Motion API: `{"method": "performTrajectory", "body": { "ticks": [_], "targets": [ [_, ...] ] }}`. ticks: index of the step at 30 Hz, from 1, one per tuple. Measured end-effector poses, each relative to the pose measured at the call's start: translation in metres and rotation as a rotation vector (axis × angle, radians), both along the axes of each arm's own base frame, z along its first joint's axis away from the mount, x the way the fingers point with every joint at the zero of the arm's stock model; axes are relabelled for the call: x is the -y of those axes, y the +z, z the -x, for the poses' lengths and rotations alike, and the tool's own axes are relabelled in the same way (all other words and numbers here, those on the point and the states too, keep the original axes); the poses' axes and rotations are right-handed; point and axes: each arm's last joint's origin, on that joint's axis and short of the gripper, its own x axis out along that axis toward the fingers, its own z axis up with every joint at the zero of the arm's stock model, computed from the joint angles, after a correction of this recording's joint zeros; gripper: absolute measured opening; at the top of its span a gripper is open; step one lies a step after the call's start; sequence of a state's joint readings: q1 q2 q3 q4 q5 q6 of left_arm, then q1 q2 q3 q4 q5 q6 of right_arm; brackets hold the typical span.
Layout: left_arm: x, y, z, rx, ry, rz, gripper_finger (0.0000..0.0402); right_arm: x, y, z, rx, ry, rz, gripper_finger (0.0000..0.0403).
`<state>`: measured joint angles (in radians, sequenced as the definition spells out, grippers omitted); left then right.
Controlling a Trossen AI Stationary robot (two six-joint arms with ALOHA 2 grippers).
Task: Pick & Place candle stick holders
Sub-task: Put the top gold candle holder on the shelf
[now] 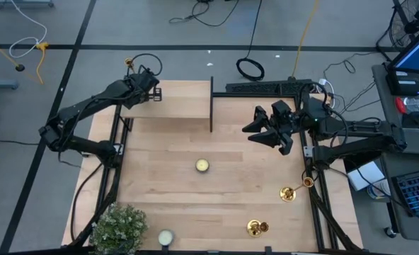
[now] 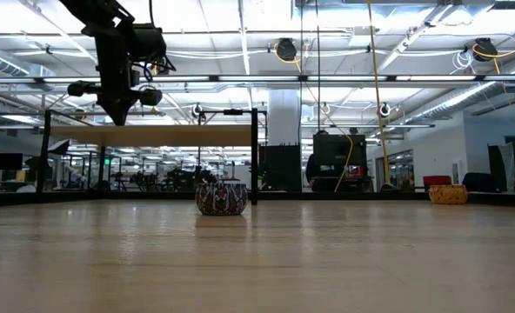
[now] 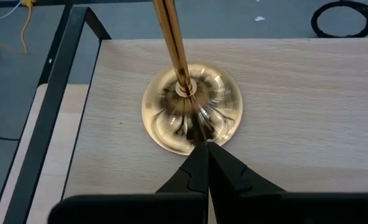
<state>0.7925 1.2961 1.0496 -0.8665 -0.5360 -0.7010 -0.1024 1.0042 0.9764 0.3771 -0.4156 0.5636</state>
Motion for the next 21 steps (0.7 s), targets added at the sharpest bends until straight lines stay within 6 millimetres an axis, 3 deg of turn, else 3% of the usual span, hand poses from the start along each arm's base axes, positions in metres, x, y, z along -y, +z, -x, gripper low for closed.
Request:
{"method": "performTrajectory", "body": {
  "ticks": [21],
  "targets": [
    [-0.0056, 0.0002, 0.0058, -0.004, 0.020, -0.002, 0.0000, 0.0000, 0.0000, 0.0000, 0.000, 0.001, 0.000, 0.0178]
  ]
}}
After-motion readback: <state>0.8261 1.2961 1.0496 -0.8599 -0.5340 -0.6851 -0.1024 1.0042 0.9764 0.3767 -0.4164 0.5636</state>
